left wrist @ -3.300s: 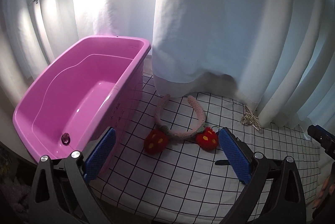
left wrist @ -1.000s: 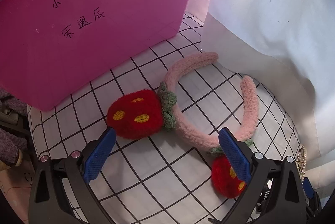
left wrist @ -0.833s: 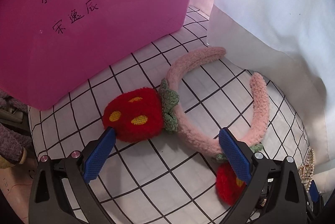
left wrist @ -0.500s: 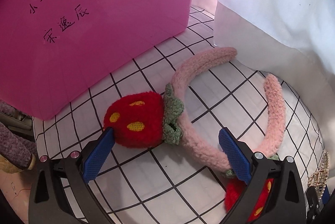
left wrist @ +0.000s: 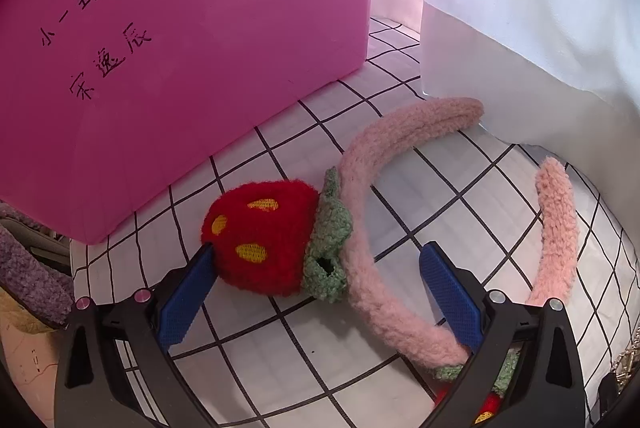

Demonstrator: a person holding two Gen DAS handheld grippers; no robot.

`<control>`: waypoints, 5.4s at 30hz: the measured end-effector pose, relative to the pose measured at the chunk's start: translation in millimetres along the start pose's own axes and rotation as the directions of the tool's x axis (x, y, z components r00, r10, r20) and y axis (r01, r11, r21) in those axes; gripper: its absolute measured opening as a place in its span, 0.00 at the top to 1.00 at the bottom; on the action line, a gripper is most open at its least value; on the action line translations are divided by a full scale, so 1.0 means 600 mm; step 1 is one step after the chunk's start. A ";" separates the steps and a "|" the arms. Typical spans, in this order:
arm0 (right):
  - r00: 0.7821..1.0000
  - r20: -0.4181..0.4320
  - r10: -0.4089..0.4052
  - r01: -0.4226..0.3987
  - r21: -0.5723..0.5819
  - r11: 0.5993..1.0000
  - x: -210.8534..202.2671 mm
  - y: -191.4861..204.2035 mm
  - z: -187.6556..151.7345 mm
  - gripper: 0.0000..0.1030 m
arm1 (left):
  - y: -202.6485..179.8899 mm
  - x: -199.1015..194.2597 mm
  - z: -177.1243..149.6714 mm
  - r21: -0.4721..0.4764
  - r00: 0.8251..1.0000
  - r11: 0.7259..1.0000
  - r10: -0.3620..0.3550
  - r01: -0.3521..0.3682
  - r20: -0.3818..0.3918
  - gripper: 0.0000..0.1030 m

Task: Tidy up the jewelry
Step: 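Close the left tool on the headband while the right tool grips the pearl hair clip, then lift and carry the headband and pearl clip with both tools over the tub, then open the left tool to drop the headband while the right tool releases the pearl clip, then withdraw both tools from the tub back over the table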

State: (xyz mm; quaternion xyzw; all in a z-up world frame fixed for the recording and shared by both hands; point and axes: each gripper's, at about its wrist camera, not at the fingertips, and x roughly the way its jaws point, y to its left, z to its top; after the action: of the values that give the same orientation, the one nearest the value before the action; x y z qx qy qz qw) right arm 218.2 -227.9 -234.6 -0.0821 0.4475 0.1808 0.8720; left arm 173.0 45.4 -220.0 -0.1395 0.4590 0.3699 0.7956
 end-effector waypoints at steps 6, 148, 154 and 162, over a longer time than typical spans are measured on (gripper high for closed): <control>1.000 0.017 0.001 0.000 -0.024 1.000 -0.002 0.020 -0.002 0.37 | 0.009 -0.014 -0.013 0.000 1.000 1.000 -0.015 0.015 0.025 0.37; 0.934 -0.168 0.317 -0.354 -0.297 0.887 -0.110 0.666 0.442 0.35 | 0.498 -0.139 0.305 0.026 0.980 0.979 -0.200 0.200 0.018 0.13; 0.929 -0.033 0.368 -0.365 -0.238 0.900 -0.198 0.635 0.426 0.35 | 0.504 -0.178 0.304 0.056 0.969 0.971 -0.236 0.232 0.075 0.13; 0.928 0.220 0.301 -0.292 -0.073 0.954 -0.363 0.491 0.328 0.29 | 0.488 -0.261 0.291 0.135 0.919 0.939 -0.340 0.318 0.200 0.07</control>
State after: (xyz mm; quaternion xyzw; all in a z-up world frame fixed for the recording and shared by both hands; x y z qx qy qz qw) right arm 135.1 50.6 62.6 -0.0093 0.3478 0.3274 0.8785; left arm 25.0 272.7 39.1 -0.1329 0.3559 0.2206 0.8983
